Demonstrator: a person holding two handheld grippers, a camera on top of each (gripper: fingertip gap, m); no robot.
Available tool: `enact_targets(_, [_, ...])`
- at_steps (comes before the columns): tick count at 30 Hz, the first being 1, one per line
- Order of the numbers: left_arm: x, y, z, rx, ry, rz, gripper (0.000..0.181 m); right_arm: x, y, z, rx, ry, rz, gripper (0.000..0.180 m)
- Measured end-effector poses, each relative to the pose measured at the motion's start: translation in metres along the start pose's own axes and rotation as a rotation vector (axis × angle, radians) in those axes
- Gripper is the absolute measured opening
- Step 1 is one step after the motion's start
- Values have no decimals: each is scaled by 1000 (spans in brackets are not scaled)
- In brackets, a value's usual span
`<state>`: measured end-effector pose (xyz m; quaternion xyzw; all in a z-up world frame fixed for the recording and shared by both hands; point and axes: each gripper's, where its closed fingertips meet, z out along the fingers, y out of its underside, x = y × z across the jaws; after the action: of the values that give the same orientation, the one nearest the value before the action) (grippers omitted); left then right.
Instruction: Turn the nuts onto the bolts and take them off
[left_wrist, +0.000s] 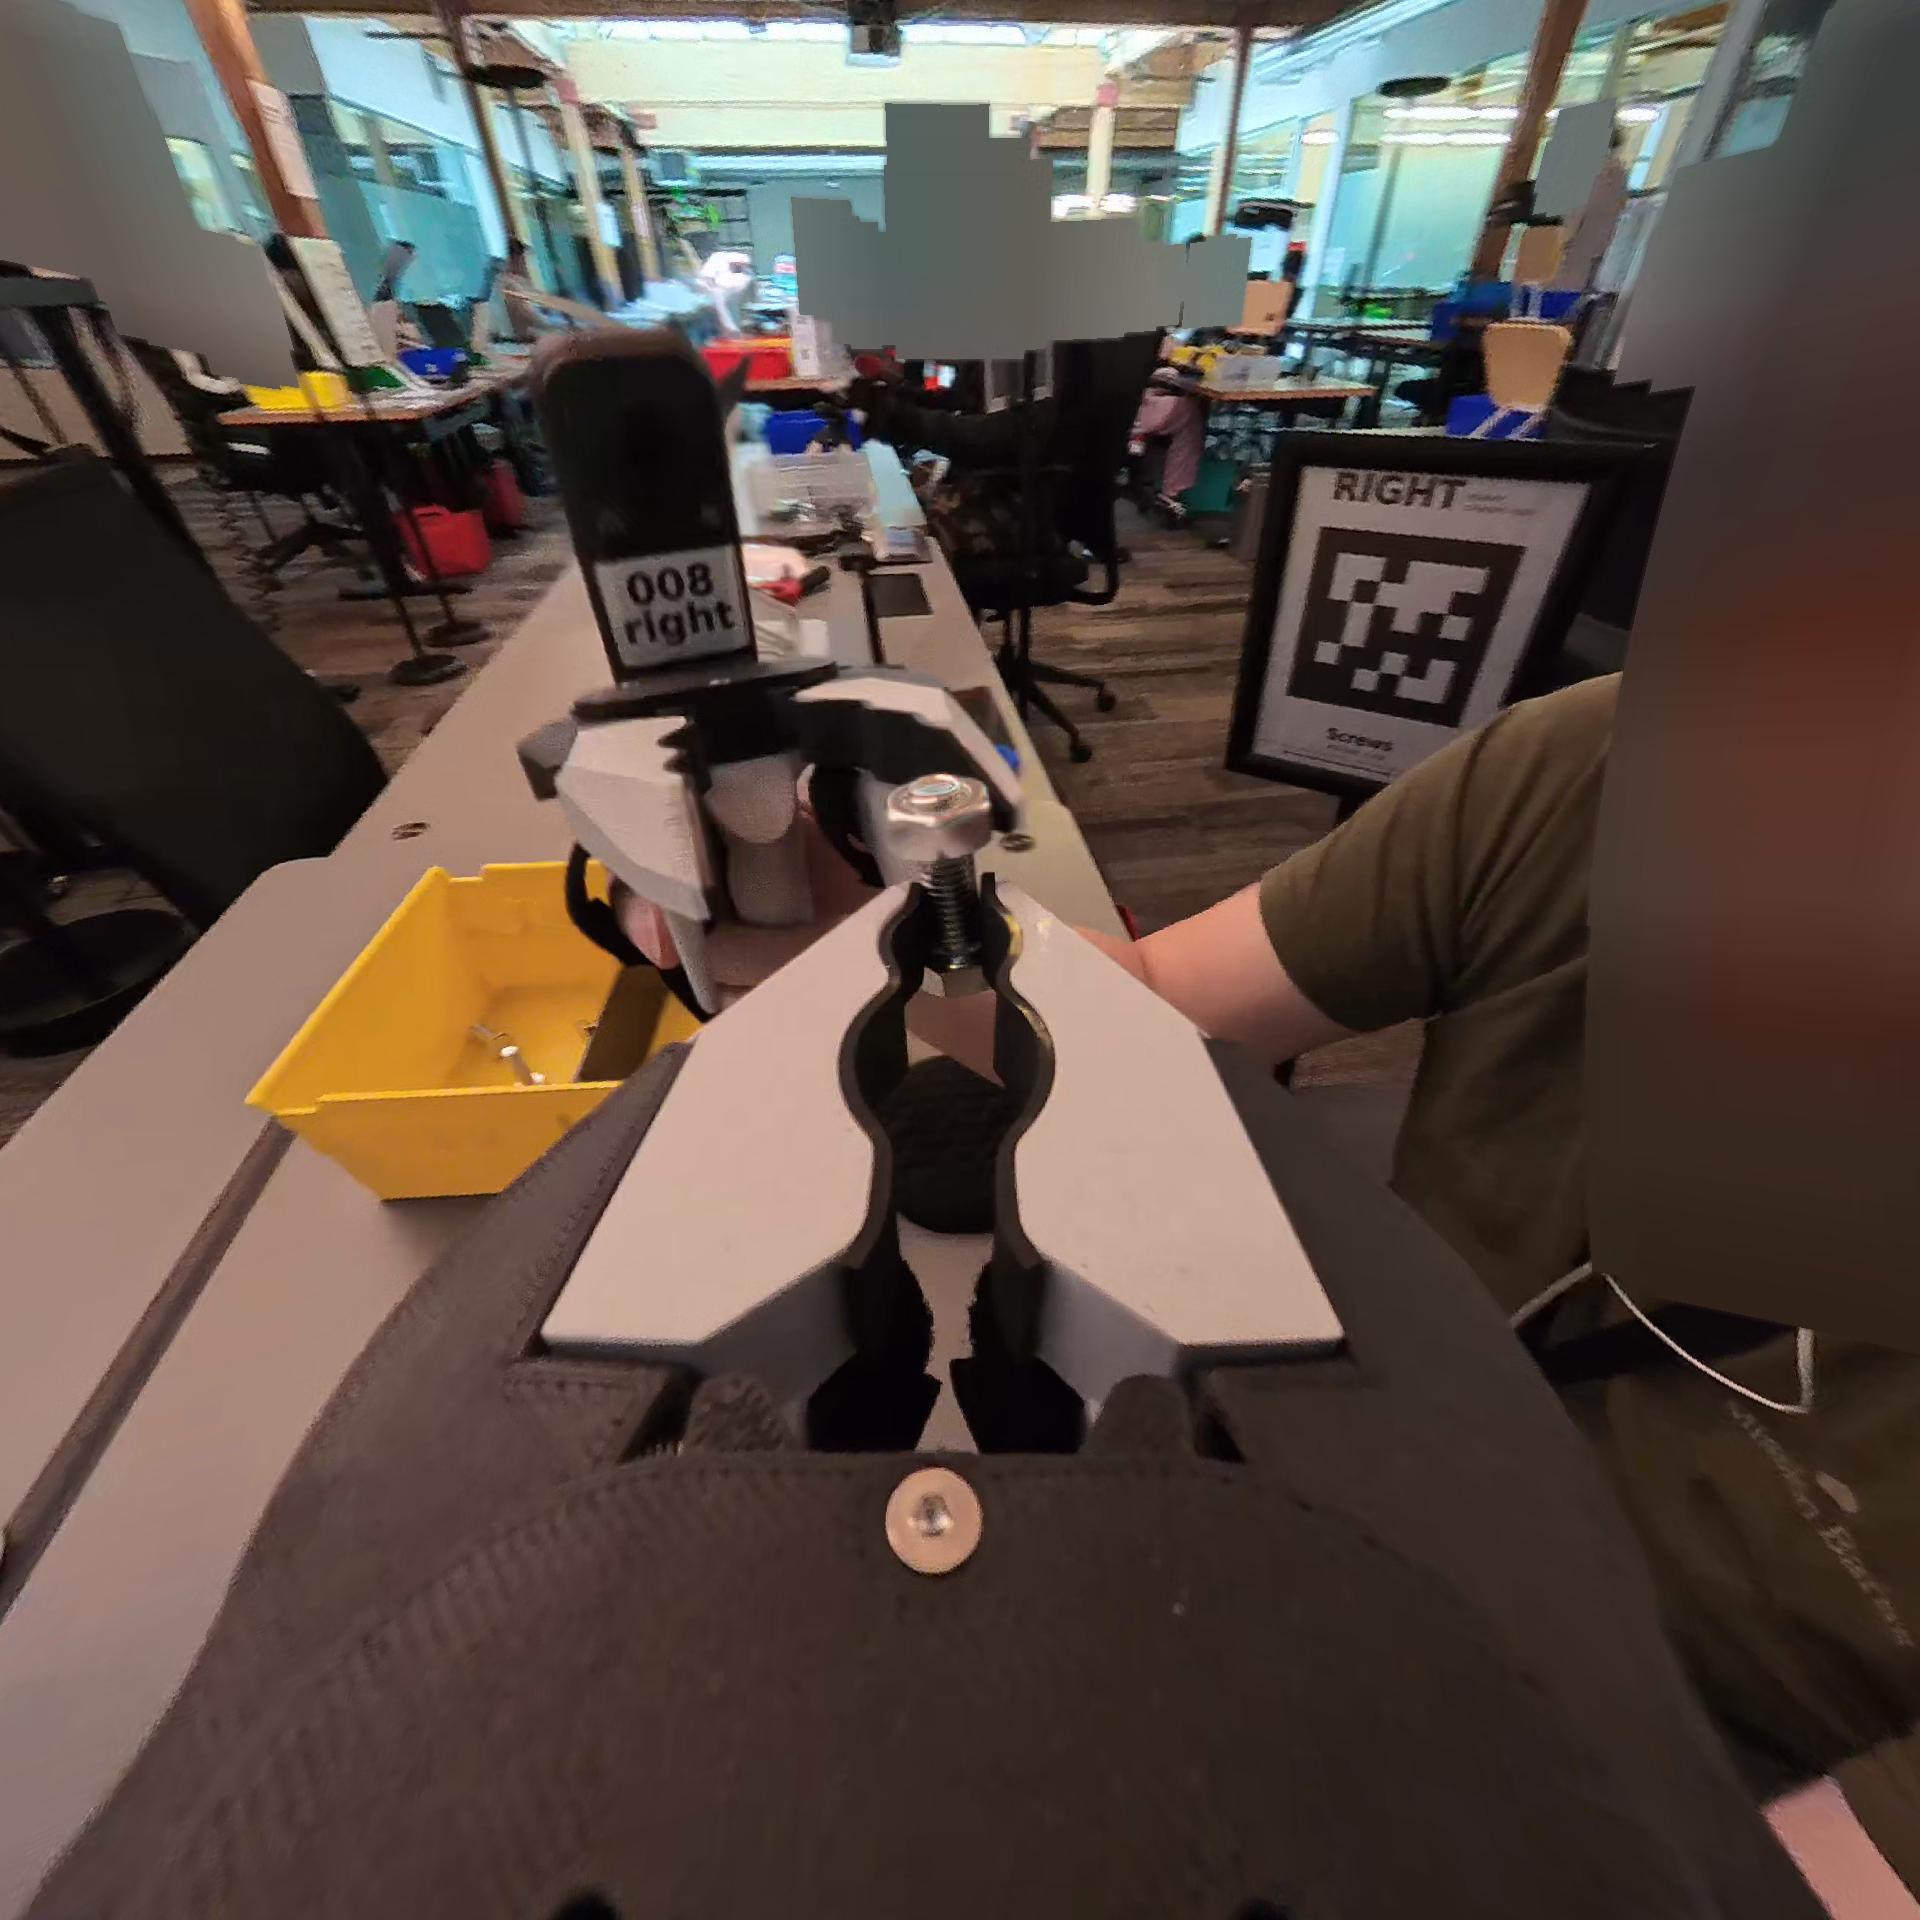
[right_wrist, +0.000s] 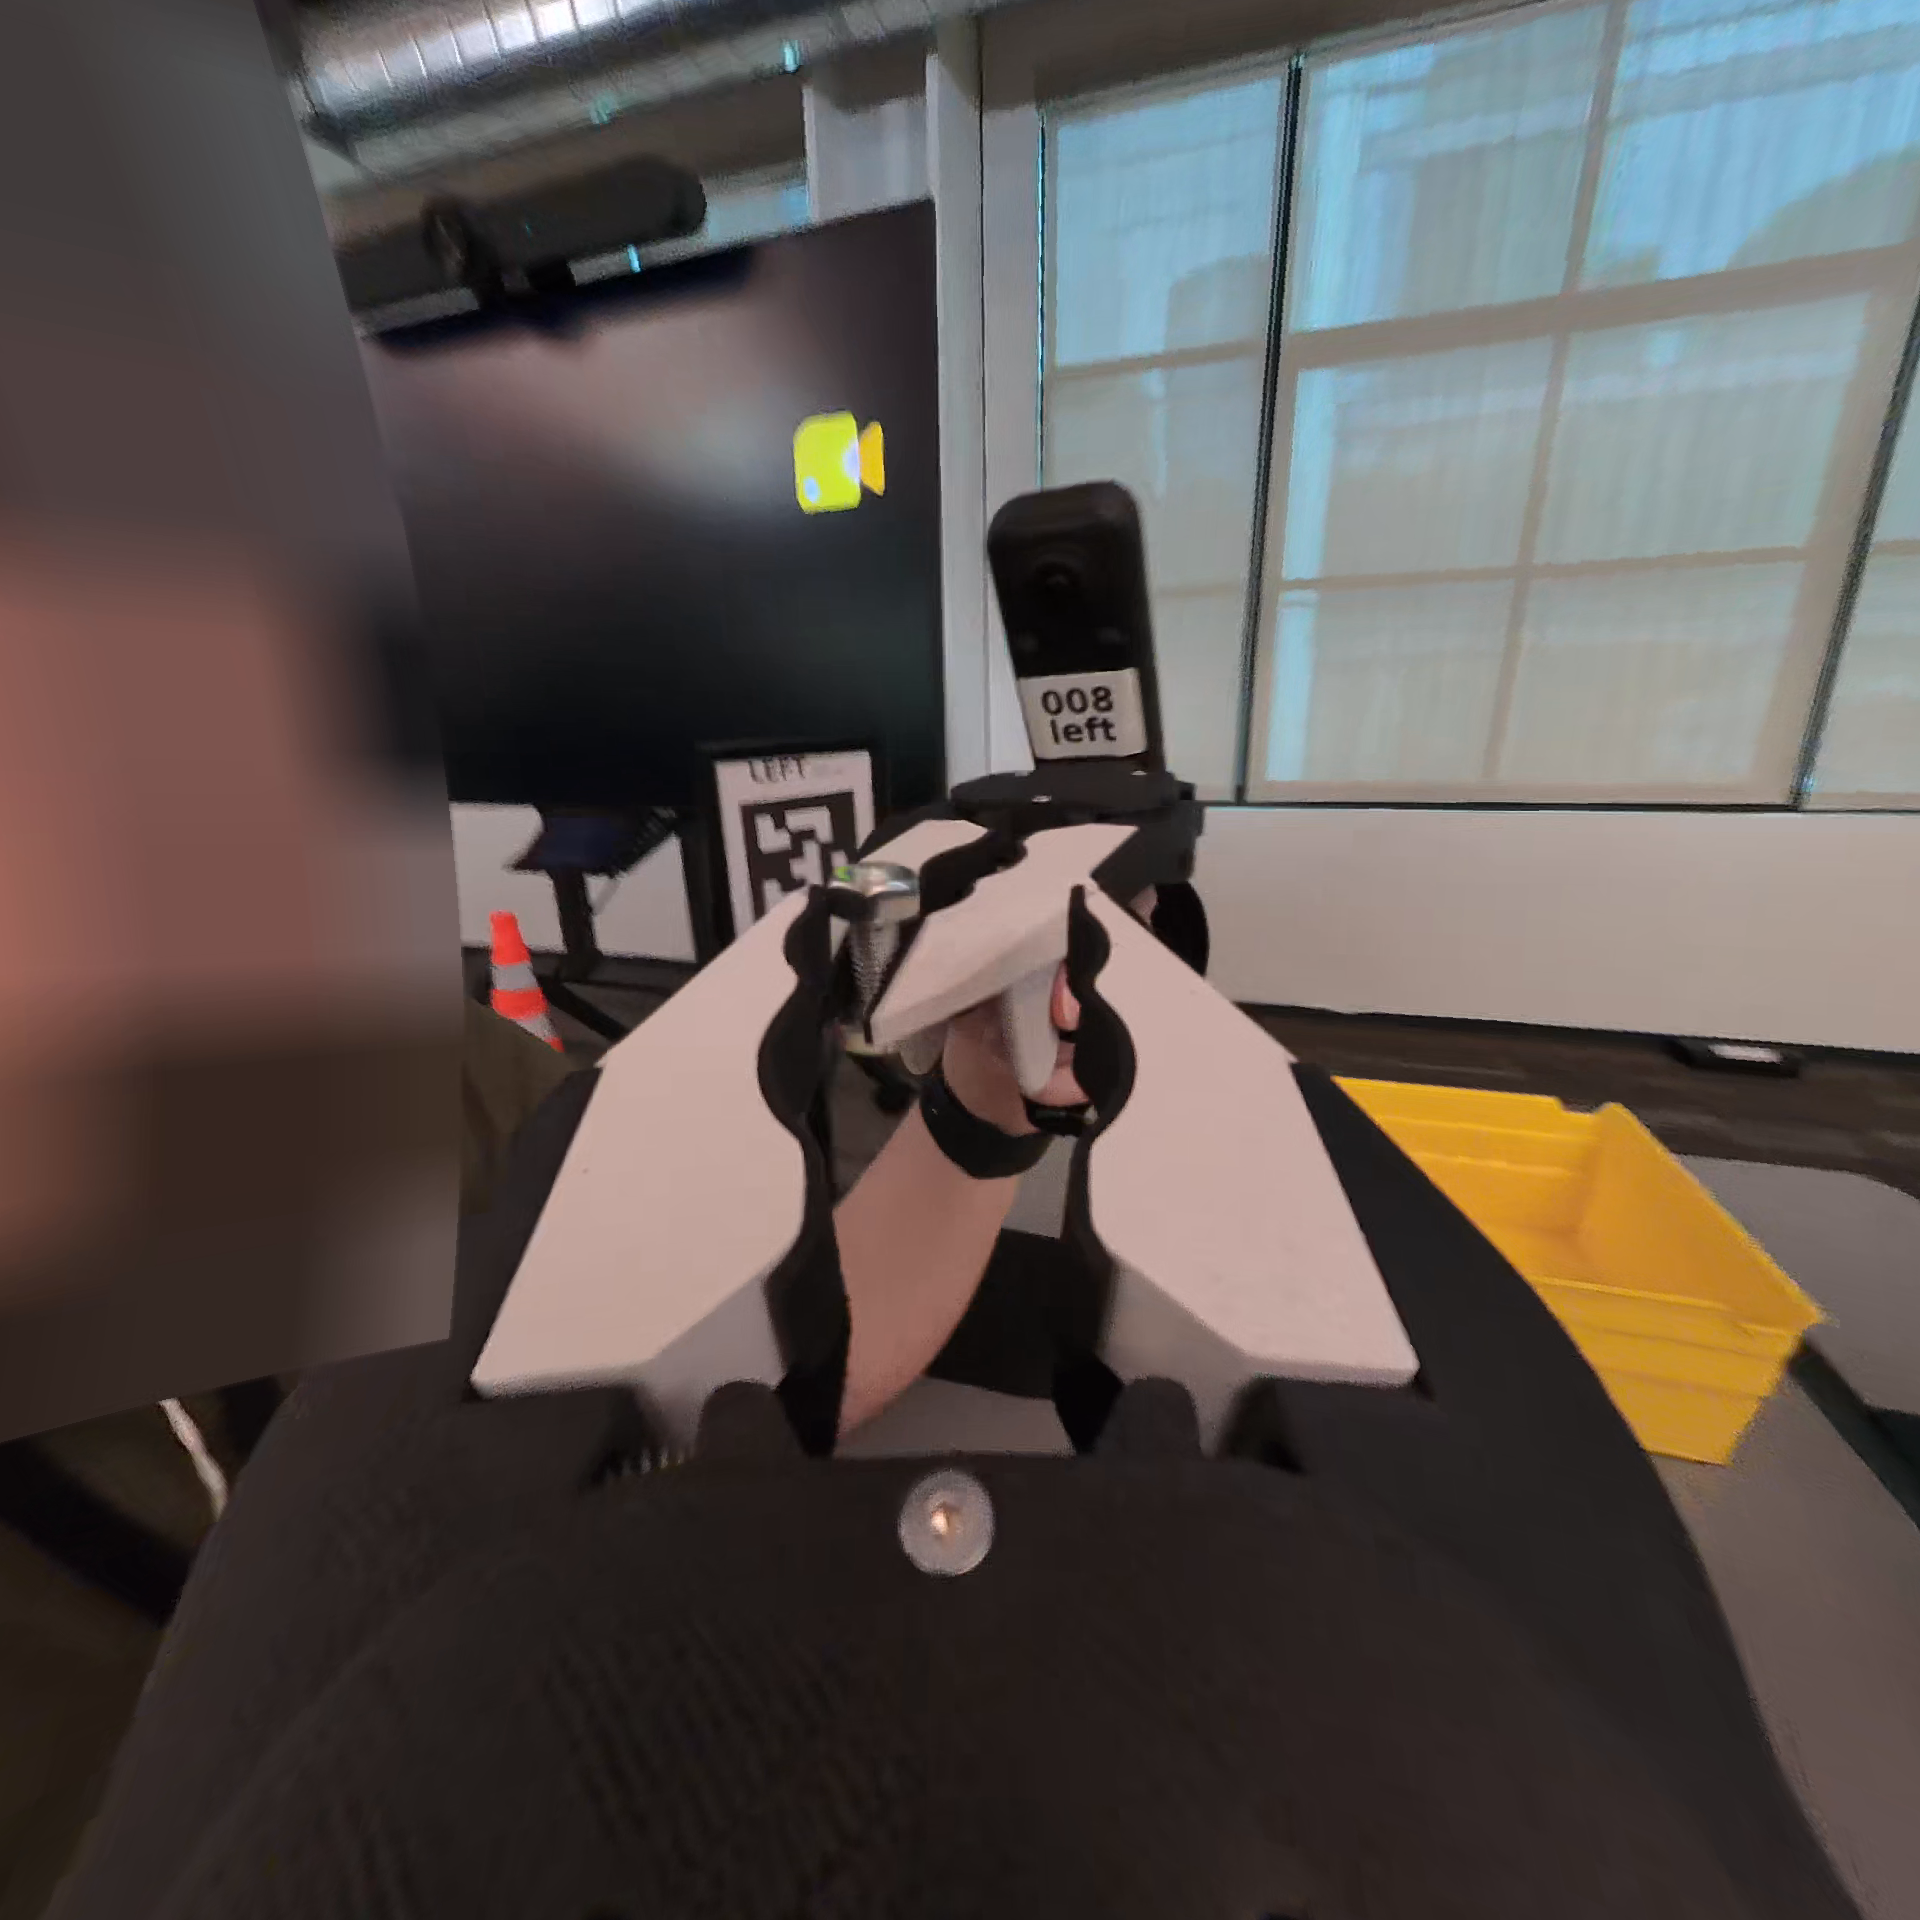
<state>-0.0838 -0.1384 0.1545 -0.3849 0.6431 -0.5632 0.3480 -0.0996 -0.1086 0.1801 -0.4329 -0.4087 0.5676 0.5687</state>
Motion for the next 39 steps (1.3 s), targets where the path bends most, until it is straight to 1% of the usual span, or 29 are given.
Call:
enact_targets(1, [-2, -2, -2, 13, -17, 3, 8, 9, -4, -8, 38, 7, 60, 38])
enact_targets(2, [1, -4, -3, 28, 9, 0, 8, 27, -7, -16, 69, 74, 115, 21])
enact_targets(3, [9, -6, -5, 41, 62, -10, 8, 40, -6, -22, 74, 130, 145, 25])
enact_targets(4, [12, -9, -7, 56, 89, -19, 8, 40, -5, -23, 68, 129, 143, 27])
enact_targets(6, [5, -10, -9, 63, 43, -23, 8, 20, -12, -16, 73, 56, 115, 32])
enact_targets(8, [-3, -4, -8, 30, 0, -15, 8, -7, -18, -3, 65, -13, 57, 34])
enact_targets(10, [-4, -3, -6, 27, 2, -25, 8, -23, -11, 11, 7, -30, -4, 35])
enact_targets(13, [3, -5, -3, 35, 44, -32, 8, -19, -5, 15, -22, 16, -66, 37])
enact_targets(14, [6, -6, -2, 38, 50, -23, 8, -12, -4, 11, -21, 33, -52, 38])
enact_targets(15, [8, -7, -1, 36, 48, -16, 8, -7, -5, 6, 0, 18, -12, 45])
enact_targets(16, [6, -7, -2, 37, 25, -10, 8, -1, -7, 0, 27, 3, 48, 43])
enact_targets(17, [6, -9, -3, 48, 14, -5, 8, 13, -11, -8, 64, 44, 109, 29])
enact_targets(18, [11, -10, -5, 58, 47, -5, 8, 24, -15, -15, 100, 83, 144, 30])
enact_targets(20, [20, -16, -9, 85, 102, -13, 8, 23, -17, -17, 101, 75, 147, 31])
enact_targets(24, [7, -10, -8, 57, 16, 4, 8, -11, -19, 3, 38, 39, 16, 34])
enact_targets(27, [5, -7, -4, 43, 22, -13, 8, -26, -14, 17, -1, 26, -39, 35])
enact_targets(29, [8, -7, 0, 39, 42, -18, 8, -15, -9, 16, -19, 72, -53, 34])
enact_targets(30, [9, -7, 1, 34, 38, -17, 9, -10, -9, 12, -5, 69, -42, 41])
enact_targets(33, [-8, -5, -1, 24, -75, -9, 9, 12, -12, -7, 50, 68, 72, 36])
enact_targets(34, [-14, -4, -4, 25, -104, -16, 8, 22, -11, -12, 53, 107, 99, 33])
enact_targets(36, [-10, -4, -5, 27, -59, -31, 8, 40, -10, -20, 46, 216, 70, 30])
enact_targets(37, [-6, -6, -5, 39, -34, -34, 8, 37, -13, -20, 57, 208, 56, 29])
enact_targets(39, [-6, -8, -5, 51, -37, -29, 8, 18, -23, -16, 95, 121, 65, 31])
